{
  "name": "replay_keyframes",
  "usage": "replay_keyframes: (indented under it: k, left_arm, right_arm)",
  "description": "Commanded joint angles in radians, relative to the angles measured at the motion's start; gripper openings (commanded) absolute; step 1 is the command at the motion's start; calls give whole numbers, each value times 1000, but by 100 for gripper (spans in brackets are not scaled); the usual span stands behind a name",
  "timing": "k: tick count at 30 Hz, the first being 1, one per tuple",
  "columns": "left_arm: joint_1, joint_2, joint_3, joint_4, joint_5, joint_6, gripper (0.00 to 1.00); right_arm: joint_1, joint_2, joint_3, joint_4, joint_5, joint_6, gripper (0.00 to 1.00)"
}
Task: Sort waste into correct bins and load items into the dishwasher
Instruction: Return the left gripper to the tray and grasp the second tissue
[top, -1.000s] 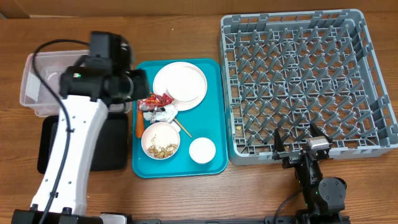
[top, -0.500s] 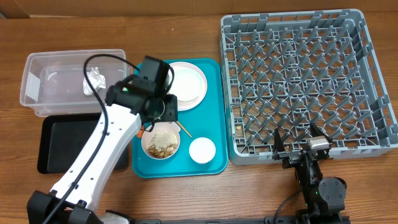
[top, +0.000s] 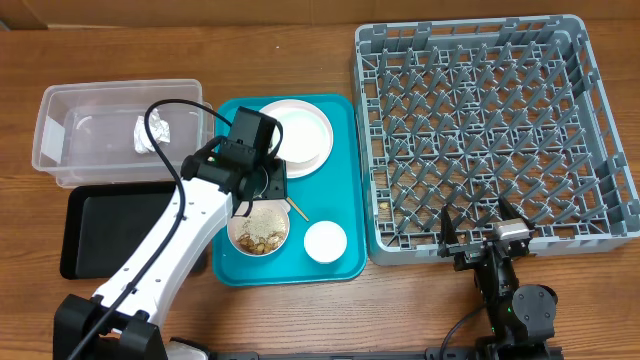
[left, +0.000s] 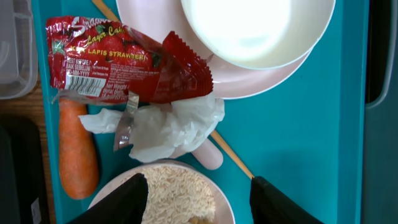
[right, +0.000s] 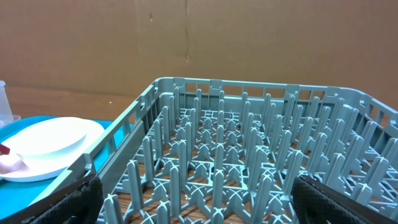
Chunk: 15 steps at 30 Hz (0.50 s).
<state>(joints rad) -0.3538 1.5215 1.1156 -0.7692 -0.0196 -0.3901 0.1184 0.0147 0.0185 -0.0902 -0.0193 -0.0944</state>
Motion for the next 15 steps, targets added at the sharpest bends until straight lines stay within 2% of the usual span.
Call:
replay_keyframes:
  k: [1,7,9,12,15]
  left_arm:
    - [-7,16,-33,44,-19,22,56]
    - [-7,44,-55,75,-78,31,59]
    - [-7,61,-55,75,-89,31,63]
    - [-7,84,-55,74,-88,31,77]
    - [-7,108,-55,74,-88,31,77]
  right_arm:
    - [-3,-10,-11,6,3,-4,100]
    - [-3,-10,-11,6,2,-4,100]
    - [-3,-10,-11,6,3,-4,100]
    - [-3,-10,-11,6,2,-4,100]
    - [-3,-10,-11,6,3,-4,100]
